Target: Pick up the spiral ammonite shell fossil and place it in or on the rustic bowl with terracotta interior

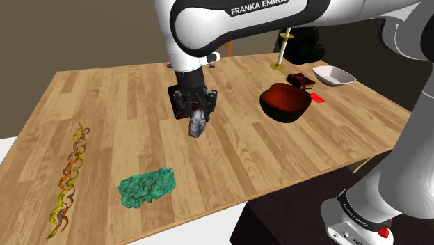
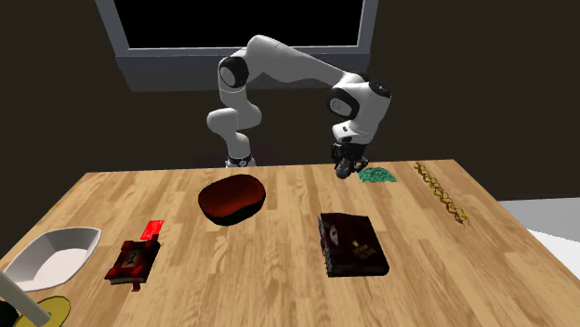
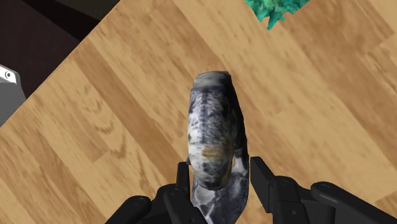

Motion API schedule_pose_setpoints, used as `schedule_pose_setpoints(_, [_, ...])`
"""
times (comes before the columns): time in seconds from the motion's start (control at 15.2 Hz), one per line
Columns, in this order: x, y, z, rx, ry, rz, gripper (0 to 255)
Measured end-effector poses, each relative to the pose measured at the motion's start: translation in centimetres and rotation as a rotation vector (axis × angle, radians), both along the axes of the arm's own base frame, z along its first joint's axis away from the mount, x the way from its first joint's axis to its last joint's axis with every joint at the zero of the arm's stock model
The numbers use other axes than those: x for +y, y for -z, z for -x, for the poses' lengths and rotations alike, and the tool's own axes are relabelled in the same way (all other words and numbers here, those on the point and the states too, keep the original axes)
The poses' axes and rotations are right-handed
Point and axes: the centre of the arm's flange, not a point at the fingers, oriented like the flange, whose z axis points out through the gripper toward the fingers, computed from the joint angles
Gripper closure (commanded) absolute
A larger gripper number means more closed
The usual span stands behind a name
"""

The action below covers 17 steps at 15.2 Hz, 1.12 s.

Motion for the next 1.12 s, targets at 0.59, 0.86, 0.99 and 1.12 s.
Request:
schedule_pose_setpoints(0.59, [0.1,-4.7,0.0,0.000,0.000,0.000,255])
schedule_pose_setpoints(0.86, [0.0,-6.8,0.1,0.000,0.000,0.000,255])
schedule_pose_setpoints(0.99, [0.0,-7.6,0.0,0.000,0.000,0.000,255])
schedule_pose_setpoints(1.12, [-1.6,-7.8,0.2,0.000,0.001,0.000,255])
